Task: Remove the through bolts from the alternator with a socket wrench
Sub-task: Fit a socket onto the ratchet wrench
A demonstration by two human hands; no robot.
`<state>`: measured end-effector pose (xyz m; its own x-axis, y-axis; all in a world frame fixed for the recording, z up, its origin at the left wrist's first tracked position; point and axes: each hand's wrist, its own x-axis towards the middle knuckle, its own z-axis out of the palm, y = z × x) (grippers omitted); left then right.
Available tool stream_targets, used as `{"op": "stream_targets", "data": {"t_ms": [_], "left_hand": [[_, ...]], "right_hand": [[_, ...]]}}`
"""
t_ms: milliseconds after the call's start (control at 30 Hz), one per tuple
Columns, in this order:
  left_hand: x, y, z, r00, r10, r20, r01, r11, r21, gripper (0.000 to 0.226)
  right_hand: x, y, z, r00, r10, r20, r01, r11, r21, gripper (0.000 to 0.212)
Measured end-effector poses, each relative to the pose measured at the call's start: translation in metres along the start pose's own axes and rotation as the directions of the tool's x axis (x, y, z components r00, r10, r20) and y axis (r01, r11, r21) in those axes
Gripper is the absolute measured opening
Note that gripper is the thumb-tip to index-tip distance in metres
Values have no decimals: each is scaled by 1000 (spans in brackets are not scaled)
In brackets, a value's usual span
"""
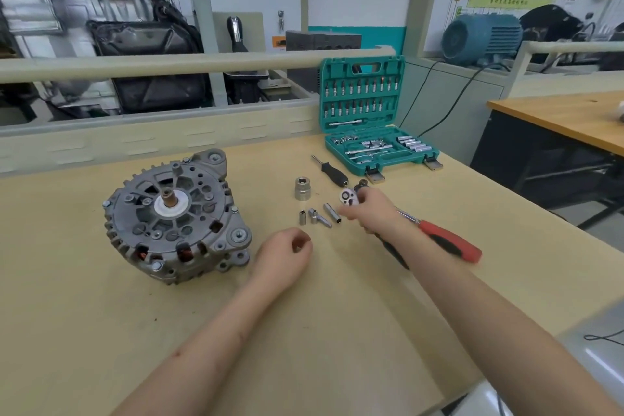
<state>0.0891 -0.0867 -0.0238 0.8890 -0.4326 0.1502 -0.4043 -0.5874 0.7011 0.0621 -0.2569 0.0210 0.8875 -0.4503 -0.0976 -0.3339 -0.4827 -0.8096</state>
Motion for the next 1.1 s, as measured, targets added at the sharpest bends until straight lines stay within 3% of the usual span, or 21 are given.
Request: {"op": "stream_targets", "data": {"t_ms": [233, 400, 500, 600, 700, 767, 800, 933, 1100], "left_hand": [[1, -2, 0, 1000, 11, -1, -11, 998, -59, 16], [2, -4, 0, 1000, -4, -4, 4, 995, -100, 14], [1, -6, -3, 1000, -10, -17, 8, 989, -145, 14], [2, 2, -5, 999, -45, -31, 34, 957, -288, 15], [-1, 26, -7, 981, -132, 144, 195, 708, -678, 22], [-5, 39, -7, 980, -106, 171, 201, 573, -795, 24], [-7, 43, -8, 988, -86, 131, 157, 563, -811, 22], [-15, 49, -16, 987, 90, -131, -153, 766, -625, 20], [-22, 38, -32, 897, 346, -276, -410, 885, -222, 20]], "right_hand": [[18, -13, 43, 998, -48, -38, 34, 946, -324, 26], [24, -15, 43, 996, -57, -66, 30, 934, -357, 22], [19, -14, 32, 995, -45, -89, 22, 970, -244, 27], [1, -18, 13, 997, -42, -67, 44, 999, 32, 22], [-29, -23, 2, 994, -111, -3, 108, 959, 263, 22], [-47, -26, 0, 978, -195, 74, 159, 926, 342, 23], [-53, -27, 0, 966, -233, 113, 180, 918, 352, 23], [-65, -27, -6, 928, -269, 257, 166, 918, 361, 13], [-74, -27, -21, 866, -299, 400, -14, 785, 619, 25]]}}
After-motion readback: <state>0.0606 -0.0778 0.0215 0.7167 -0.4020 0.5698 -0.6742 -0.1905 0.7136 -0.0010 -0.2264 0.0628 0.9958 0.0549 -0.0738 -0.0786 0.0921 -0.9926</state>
